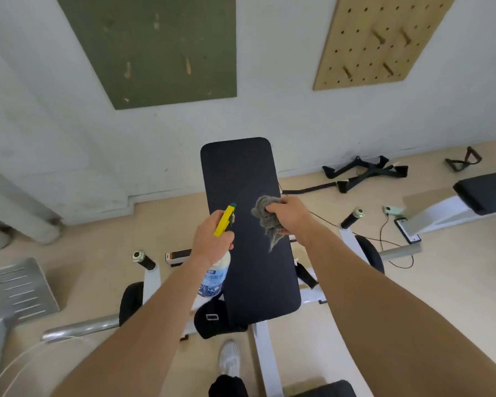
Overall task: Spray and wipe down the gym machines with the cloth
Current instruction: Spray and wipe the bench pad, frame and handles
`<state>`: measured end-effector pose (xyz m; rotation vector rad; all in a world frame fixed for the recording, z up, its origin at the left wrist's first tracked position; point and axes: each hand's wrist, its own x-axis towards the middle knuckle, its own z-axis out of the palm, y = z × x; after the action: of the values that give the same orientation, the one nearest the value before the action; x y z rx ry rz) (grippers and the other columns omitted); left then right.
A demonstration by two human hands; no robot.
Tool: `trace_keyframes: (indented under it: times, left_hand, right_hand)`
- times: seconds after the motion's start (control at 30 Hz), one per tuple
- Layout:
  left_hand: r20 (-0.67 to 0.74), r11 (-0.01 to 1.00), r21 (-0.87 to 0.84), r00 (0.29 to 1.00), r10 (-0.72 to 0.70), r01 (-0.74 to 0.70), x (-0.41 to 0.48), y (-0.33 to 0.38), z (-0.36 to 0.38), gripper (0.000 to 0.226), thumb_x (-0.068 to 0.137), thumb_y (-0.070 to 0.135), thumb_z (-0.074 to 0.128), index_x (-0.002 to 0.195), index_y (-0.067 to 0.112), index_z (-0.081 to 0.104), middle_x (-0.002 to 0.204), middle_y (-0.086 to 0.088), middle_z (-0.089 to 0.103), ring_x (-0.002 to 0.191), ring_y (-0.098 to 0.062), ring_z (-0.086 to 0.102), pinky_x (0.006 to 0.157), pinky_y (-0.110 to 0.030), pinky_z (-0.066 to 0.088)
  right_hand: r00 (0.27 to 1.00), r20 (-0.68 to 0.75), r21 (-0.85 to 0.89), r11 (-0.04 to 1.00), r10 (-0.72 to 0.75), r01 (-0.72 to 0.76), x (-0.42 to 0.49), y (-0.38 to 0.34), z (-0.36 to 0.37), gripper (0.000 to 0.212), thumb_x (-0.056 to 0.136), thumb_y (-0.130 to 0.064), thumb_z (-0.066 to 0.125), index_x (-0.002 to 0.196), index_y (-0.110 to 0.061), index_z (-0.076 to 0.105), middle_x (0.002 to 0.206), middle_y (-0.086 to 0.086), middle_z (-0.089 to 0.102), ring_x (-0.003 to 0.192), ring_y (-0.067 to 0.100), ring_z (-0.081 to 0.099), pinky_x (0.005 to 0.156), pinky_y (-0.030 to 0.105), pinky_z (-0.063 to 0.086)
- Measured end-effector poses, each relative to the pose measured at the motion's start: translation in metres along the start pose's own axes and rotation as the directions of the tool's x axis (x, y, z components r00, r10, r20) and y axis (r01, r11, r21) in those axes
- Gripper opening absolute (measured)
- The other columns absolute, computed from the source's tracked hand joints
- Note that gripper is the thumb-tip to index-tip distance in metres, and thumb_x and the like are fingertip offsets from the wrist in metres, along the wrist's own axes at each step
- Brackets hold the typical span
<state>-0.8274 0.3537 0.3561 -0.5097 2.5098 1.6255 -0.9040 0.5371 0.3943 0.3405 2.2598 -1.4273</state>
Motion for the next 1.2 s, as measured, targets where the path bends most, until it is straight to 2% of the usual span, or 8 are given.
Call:
trace_keyframes:
  times: [0.17, 0.27, 0.37, 0.6, 0.87, 0.97, 1.07, 1.2]
  left_hand:
    - [0.01, 0.999, 0.028, 0.999, -0.043, 0.043, 0.055, -0.01, -0.018, 0.022, 0.088, -0.003, 0.056, 0.103, 0.012, 0.062, 0.08, -0.006, 0.06, 0.06, -0.022, 0.064, 0.068, -0.036, 0.057]
    - [0.011, 0.996, 0.03, 0.996, -0.083, 0.083, 0.073, -0.013, -0.019, 0.022, 0.089, -0.002, 0.057, 0.105, 0.012, 0.062, 0.086, -0.009, 0.061, 0.063, -0.023, 0.064, 0.069, -0.037, 0.059]
    - [0.016, 0.993, 0.028, 0.994, -0.111, 0.111, 0.087, -0.011, -0.015, 0.021, 0.089, -0.002, 0.058, 0.106, 0.011, 0.062, 0.088, -0.01, 0.061, 0.064, -0.023, 0.063, 0.076, -0.047, 0.062]
    - [-0.064, 0.986, -0.002, 0.984, -0.167, 0.167, 0.114, 0.01, 0.0, 0.024, 0.089, 0.0, 0.058, 0.105, 0.016, 0.063, 0.102, -0.018, 0.067, 0.066, -0.023, 0.067, 0.08, -0.047, 0.062]
    - [-0.219, 0.975, -0.032, 0.95, -0.223, 0.222, 0.146, 0.029, 0.038, 0.027, 0.086, -0.002, 0.056, 0.103, 0.018, 0.063, 0.086, -0.006, 0.064, 0.058, -0.018, 0.065, 0.078, -0.047, 0.062]
    - [-0.265, 0.974, -0.053, 0.938, -0.226, 0.219, 0.162, 0.034, 0.051, 0.028, 0.085, -0.003, 0.056, 0.102, 0.018, 0.063, 0.097, -0.015, 0.066, 0.055, -0.015, 0.065, 0.076, -0.046, 0.062]
    - [-0.276, 0.97, -0.059, 0.93, -0.244, 0.237, 0.185, 0.031, 0.059, 0.025, 0.084, -0.002, 0.056, 0.1, 0.016, 0.063, 0.09, -0.017, 0.063, 0.054, -0.018, 0.065, 0.076, -0.049, 0.061]
    - [-0.206, 0.976, 0.03, 0.957, -0.207, 0.217, 0.223, 0.018, 0.067, 0.02, 0.082, 0.003, 0.059, 0.098, 0.015, 0.06, 0.087, -0.02, 0.064, 0.062, -0.029, 0.068, 0.074, -0.055, 0.061]
  right_hand:
    - [0.998, 0.018, -0.007, 0.998, 0.058, -0.058, 0.047, -0.027, 0.018, 0.016, 0.095, -0.023, 0.063, 0.107, -0.013, 0.061, 0.102, 0.01, 0.068, 0.093, 0.027, 0.068, 0.079, 0.041, 0.062]
    - [0.996, 0.025, -0.008, 0.997, 0.082, -0.082, 0.067, -0.036, 0.019, 0.018, 0.096, -0.025, 0.062, 0.111, -0.014, 0.061, 0.102, 0.009, 0.067, 0.092, 0.026, 0.068, 0.078, 0.043, 0.062]
    - [0.994, 0.051, 0.015, 0.995, 0.096, -0.097, 0.08, -0.04, 0.014, 0.018, 0.097, -0.026, 0.059, 0.114, -0.019, 0.061, 0.103, 0.006, 0.066, 0.094, 0.025, 0.067, 0.074, 0.043, 0.063]
    - [0.995, 0.068, 0.047, 0.996, 0.068, -0.071, 0.124, -0.046, -0.02, 0.015, 0.097, -0.024, 0.059, 0.109, -0.024, 0.067, 0.101, 0.004, 0.07, 0.092, 0.025, 0.069, 0.075, 0.049, 0.062]
    - [0.987, 0.133, 0.025, 0.996, -0.088, 0.086, 0.203, -0.046, -0.047, 0.014, 0.101, -0.026, 0.052, 0.109, -0.024, 0.064, 0.105, 0.005, 0.067, 0.099, 0.028, 0.066, 0.081, 0.05, 0.061]
    - [0.988, 0.075, 0.068, 0.989, -0.134, 0.129, 0.236, -0.035, -0.059, 0.012, 0.099, -0.026, 0.054, 0.095, -0.032, 0.062, 0.098, -0.001, 0.068, 0.095, 0.025, 0.068, 0.085, 0.051, 0.059]
    - [0.994, 0.009, 0.092, 0.99, -0.113, 0.111, 0.267, -0.021, -0.061, 0.012, 0.096, -0.025, 0.056, 0.086, -0.029, 0.063, 0.094, 0.003, 0.069, 0.092, 0.028, 0.069, 0.083, 0.053, 0.059]
    - [0.994, -0.029, 0.114, 0.988, -0.103, 0.106, 0.302, -0.009, -0.045, 0.011, 0.095, -0.025, 0.056, 0.09, -0.026, 0.066, 0.093, 0.003, 0.07, 0.091, 0.027, 0.069, 0.08, 0.047, 0.06]
